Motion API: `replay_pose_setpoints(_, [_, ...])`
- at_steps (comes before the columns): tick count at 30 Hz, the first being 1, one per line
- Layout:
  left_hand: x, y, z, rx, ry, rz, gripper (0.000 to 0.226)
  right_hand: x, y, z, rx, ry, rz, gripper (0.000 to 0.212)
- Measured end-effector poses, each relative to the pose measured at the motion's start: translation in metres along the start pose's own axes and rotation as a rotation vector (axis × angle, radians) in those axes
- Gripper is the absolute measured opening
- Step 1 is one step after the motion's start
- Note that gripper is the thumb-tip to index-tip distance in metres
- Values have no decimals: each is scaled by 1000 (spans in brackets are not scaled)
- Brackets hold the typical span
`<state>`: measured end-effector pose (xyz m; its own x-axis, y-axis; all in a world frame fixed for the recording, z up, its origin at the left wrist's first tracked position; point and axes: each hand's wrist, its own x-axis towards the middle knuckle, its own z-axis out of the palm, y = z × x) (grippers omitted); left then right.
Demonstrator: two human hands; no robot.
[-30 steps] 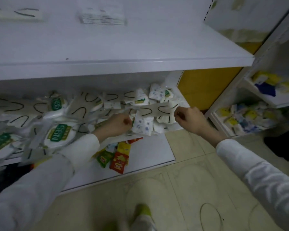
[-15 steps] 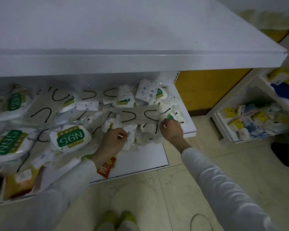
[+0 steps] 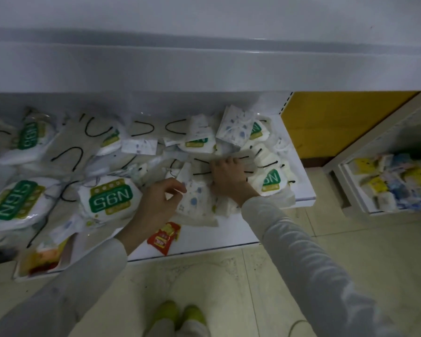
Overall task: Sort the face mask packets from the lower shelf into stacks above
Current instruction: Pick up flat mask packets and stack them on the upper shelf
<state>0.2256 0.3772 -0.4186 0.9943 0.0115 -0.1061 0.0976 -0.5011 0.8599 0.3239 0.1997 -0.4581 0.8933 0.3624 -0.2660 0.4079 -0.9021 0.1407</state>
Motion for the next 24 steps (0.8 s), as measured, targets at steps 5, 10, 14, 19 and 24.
replay_pose_setpoints(5, [5, -9, -7, -96, 7, -111, 31, 2, 9, -9, 160, -26, 61, 34])
replay_pose_setpoints(10, [16, 0, -6, -525, 37, -387, 24, -9, 21, -7, 279, 394, -84, 31])
replay_pose_setpoints(14, [26, 13, -19, -1016, -69, -638, 37, -30, 17, -28, 236, 794, -536, 29])
replay_pose_setpoints(19, [24, 2, -41, -1071, -282, -534, 29, -37, -10, -48, 152, 916, -845, 31])
replay_pose_setpoints(24, [23, -21, -60, -708, 68, -485, 24, 16, -25, -37, 118, 554, -741, 56])
